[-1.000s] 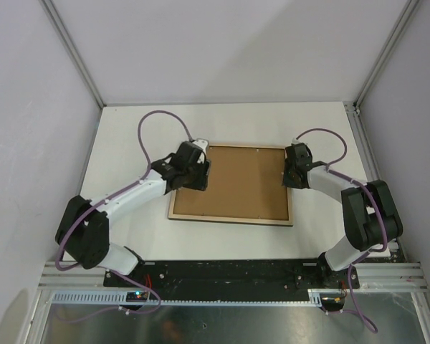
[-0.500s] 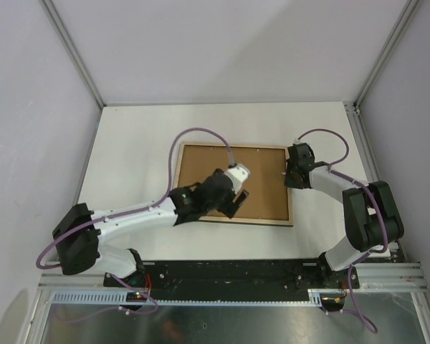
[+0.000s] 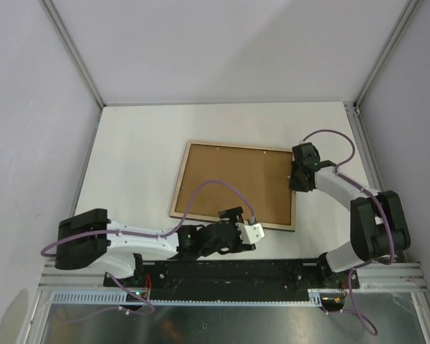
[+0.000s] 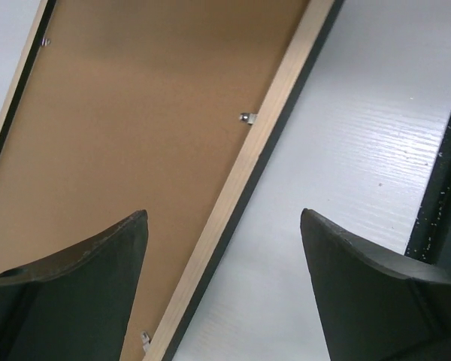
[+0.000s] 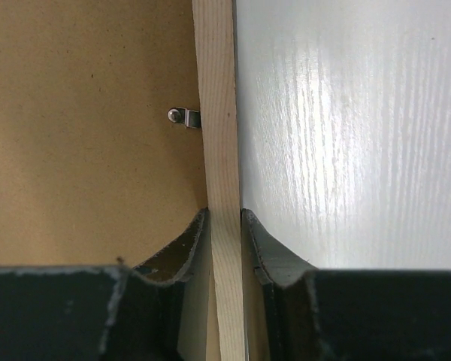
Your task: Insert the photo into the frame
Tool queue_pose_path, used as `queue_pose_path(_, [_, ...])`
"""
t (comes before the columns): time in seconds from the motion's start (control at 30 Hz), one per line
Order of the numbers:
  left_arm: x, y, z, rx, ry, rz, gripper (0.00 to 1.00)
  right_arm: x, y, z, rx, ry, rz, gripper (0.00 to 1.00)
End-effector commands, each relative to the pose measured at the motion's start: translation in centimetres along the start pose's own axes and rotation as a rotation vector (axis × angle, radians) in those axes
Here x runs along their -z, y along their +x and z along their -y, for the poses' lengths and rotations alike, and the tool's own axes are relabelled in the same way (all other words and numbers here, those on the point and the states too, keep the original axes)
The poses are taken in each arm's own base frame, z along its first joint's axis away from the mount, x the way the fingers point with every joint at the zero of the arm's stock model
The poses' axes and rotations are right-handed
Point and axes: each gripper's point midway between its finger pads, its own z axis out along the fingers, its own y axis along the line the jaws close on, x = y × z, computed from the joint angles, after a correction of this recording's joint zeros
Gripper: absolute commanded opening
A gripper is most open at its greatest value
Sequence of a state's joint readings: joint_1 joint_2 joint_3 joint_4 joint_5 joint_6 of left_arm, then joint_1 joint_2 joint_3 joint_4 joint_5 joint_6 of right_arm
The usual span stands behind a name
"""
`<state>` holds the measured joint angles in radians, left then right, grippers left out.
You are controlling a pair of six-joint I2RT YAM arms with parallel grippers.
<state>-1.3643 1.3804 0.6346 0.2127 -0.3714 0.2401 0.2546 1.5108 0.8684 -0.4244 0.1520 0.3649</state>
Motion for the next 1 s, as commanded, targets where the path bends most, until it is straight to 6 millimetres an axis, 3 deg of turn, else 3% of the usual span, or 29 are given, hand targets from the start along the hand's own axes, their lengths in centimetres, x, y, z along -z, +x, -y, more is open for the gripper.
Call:
queue_pose_path(0.0, [-0.1, -3.5, 0.3, -0.137, -0.032, 0.169, 0.87, 3.6, -4.7, -0.6, -0.047, -0.02, 0.137, 0.0])
queue_pose_path(0.2, [-1.0, -3.0, 2.0, -0.279, -0.049, 0.177, 0.87, 5.2, -5.4, -0.9, -0.056, -0.032, 0.152, 0.0])
queue_pose_path(0.57, [-4.2, -1.4, 1.6, -0.44, -0.224, 0.1, 0.84, 5.9, -5.7, -1.4, -0.051, -0.039, 0.144, 0.0])
queue_pose_path(0.97, [-5.2, -0.7, -1.2, -0.583, -0.524, 0.085, 0.83, 5.7, -5.5, -1.6, -0.044, -0.045, 0.13, 0.0])
